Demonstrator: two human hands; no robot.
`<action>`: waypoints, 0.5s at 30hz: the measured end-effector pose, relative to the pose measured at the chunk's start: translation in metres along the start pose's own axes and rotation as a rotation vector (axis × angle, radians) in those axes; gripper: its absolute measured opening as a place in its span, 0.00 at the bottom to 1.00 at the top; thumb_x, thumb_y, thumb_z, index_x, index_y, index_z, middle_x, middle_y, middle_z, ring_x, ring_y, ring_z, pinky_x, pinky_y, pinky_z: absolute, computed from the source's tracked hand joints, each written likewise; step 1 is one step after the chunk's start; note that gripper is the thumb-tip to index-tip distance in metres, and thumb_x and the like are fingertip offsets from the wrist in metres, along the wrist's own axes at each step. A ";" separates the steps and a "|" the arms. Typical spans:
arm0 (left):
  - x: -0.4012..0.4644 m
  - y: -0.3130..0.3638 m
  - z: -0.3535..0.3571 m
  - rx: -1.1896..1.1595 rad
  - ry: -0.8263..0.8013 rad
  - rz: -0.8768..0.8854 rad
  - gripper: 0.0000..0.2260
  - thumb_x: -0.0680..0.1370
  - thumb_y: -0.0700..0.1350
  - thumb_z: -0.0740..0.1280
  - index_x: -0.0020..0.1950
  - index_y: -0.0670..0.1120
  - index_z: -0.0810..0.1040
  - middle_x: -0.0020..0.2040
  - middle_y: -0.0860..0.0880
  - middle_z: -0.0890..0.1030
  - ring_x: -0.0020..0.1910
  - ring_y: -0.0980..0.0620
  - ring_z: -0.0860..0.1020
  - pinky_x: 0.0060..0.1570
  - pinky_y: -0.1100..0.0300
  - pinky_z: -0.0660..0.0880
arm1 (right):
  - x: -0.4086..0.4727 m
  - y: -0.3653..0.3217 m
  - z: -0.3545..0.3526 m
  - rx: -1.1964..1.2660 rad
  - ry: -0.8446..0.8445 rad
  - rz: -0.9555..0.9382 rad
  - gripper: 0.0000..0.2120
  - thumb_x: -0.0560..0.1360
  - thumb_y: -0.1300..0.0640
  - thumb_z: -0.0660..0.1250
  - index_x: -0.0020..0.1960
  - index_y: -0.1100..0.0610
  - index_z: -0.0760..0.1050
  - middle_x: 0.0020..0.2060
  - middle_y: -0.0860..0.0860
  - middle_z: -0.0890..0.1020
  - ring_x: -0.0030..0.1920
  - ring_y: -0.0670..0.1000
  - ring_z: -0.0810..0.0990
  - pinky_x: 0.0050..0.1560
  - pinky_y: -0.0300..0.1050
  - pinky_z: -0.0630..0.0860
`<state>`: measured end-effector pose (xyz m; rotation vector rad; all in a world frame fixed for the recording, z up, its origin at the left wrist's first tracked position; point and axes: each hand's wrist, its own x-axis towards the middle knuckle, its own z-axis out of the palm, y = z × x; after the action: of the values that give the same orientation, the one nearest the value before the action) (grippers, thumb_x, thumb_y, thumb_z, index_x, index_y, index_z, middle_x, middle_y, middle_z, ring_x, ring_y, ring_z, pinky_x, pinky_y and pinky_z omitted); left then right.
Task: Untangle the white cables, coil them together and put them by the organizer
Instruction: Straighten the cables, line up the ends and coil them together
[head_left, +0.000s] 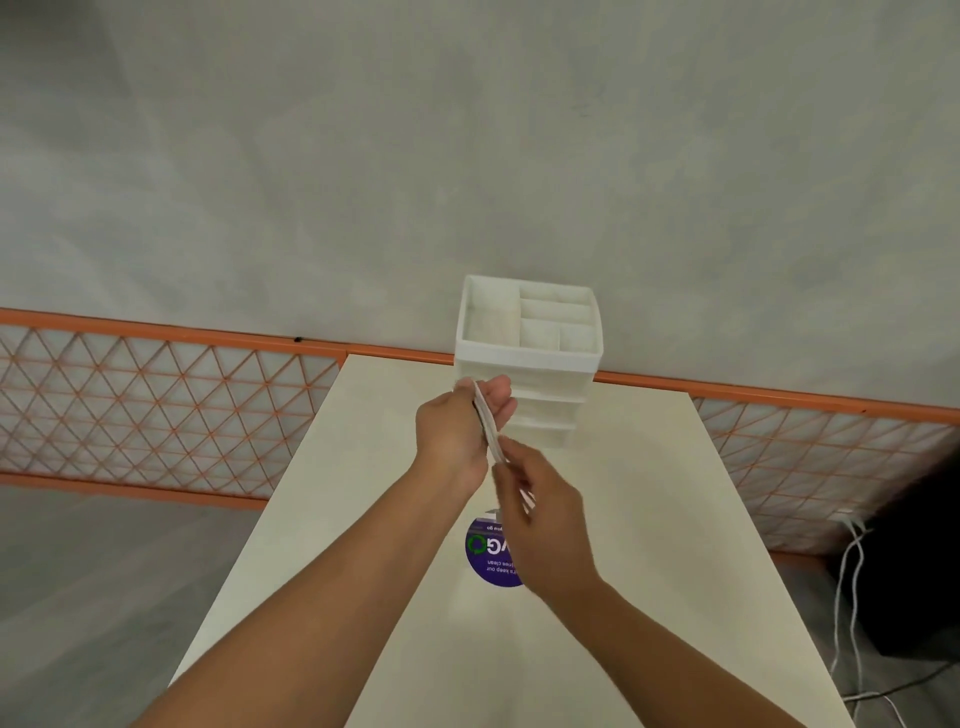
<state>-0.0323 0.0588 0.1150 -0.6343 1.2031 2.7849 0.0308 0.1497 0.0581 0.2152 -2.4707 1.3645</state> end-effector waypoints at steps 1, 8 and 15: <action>-0.003 0.004 0.000 0.011 -0.040 -0.006 0.10 0.83 0.37 0.59 0.46 0.34 0.77 0.36 0.41 0.83 0.30 0.53 0.83 0.46 0.55 0.82 | 0.003 -0.001 -0.004 0.125 0.024 0.068 0.10 0.80 0.58 0.60 0.56 0.54 0.79 0.47 0.44 0.84 0.46 0.43 0.81 0.52 0.38 0.75; -0.033 0.020 0.013 0.089 -0.322 -0.038 0.11 0.83 0.38 0.59 0.50 0.32 0.78 0.34 0.42 0.84 0.31 0.52 0.84 0.48 0.52 0.82 | 0.029 -0.017 -0.044 0.735 -0.866 0.465 0.11 0.75 0.58 0.61 0.55 0.60 0.76 0.46 0.51 0.86 0.44 0.52 0.84 0.51 0.46 0.78; -0.040 0.018 0.013 0.150 -0.399 0.002 0.11 0.82 0.40 0.60 0.53 0.34 0.79 0.33 0.43 0.85 0.34 0.50 0.84 0.53 0.52 0.81 | 0.030 -0.022 -0.031 0.815 -0.820 0.466 0.09 0.71 0.61 0.63 0.47 0.57 0.82 0.45 0.51 0.85 0.50 0.49 0.83 0.58 0.43 0.77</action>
<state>-0.0041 0.0598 0.1506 -0.0587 1.2982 2.6124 0.0144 0.1641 0.1014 0.4669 -2.4196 2.9333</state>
